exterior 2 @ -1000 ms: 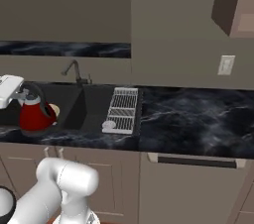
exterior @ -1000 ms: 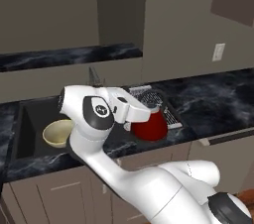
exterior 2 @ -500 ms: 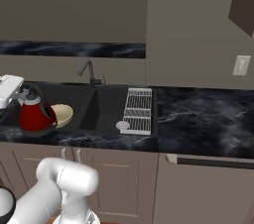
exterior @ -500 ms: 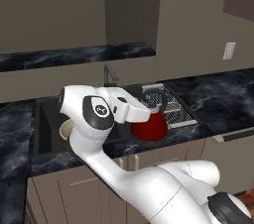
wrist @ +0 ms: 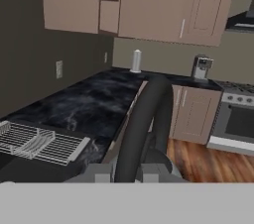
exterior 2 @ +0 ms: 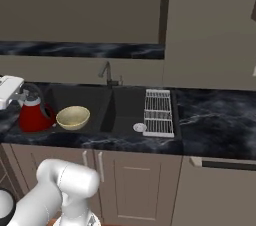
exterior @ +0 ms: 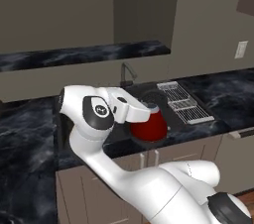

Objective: Open the cabinet, pick the kettle from the cabinet, and place it in the sink.

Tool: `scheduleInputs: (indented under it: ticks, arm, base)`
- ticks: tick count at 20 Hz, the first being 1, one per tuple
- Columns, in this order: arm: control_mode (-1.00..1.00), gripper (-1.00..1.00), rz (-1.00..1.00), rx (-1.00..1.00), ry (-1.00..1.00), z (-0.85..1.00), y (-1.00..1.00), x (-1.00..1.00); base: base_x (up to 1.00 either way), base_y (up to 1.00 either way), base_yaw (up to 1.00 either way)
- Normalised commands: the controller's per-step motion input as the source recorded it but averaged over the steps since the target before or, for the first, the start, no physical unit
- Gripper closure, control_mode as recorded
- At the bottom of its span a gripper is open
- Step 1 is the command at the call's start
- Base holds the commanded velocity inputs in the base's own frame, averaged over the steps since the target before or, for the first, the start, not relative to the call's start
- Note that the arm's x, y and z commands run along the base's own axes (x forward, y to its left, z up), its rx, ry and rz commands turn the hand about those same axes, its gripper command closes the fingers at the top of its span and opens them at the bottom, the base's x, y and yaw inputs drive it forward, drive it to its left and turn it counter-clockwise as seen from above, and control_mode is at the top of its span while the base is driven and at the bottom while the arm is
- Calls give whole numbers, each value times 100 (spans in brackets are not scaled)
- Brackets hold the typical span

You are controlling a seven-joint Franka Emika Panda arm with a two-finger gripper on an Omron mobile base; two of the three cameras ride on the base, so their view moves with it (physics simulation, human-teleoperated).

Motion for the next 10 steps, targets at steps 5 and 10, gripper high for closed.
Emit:
scheduleInputs:
  ticks: [5, 10]
  arm:
    - [100, 100, 0, 0, 0, 0, 0, 0]
    - [100, 100, 0, 0, 0, 0, 0, 0]
  base:
    - [-8, 40, 0]
    - [-14, 40, 2]
